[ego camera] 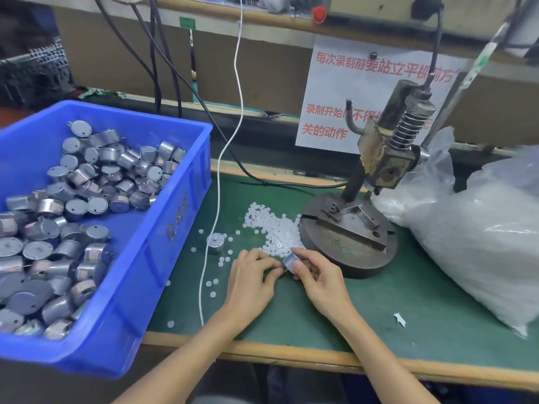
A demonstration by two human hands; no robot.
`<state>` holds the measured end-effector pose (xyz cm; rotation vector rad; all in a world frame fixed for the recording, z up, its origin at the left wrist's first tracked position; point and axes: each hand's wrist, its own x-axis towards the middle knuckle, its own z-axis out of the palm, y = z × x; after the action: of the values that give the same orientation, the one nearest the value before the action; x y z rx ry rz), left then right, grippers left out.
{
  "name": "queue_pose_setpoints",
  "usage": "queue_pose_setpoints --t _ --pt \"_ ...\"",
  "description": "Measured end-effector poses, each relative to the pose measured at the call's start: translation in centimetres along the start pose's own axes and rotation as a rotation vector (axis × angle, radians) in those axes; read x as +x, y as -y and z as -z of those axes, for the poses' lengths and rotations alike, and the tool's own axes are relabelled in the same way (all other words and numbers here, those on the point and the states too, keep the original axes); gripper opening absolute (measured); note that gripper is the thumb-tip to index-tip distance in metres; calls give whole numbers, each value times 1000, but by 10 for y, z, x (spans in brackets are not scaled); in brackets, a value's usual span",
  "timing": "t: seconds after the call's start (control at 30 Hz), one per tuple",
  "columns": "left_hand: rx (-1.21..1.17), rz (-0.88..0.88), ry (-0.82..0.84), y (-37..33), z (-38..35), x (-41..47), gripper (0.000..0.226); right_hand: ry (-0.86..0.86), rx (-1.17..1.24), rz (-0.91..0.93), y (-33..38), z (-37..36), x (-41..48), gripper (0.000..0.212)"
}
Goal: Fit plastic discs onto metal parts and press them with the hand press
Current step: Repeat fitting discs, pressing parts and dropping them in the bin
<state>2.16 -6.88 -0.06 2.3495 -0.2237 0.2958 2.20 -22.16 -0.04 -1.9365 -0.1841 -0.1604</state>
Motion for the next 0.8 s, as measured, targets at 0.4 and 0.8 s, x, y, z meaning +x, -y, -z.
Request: queue_pose_setpoints --t 0.4,0.8 --pt "-138 126 -109 2 -1 -2 17 31 -159 163 -1 -2 2 29" --pt "-135 117 -44 1 1 -3 26 -1 -348 307 -2 -6 2 27"
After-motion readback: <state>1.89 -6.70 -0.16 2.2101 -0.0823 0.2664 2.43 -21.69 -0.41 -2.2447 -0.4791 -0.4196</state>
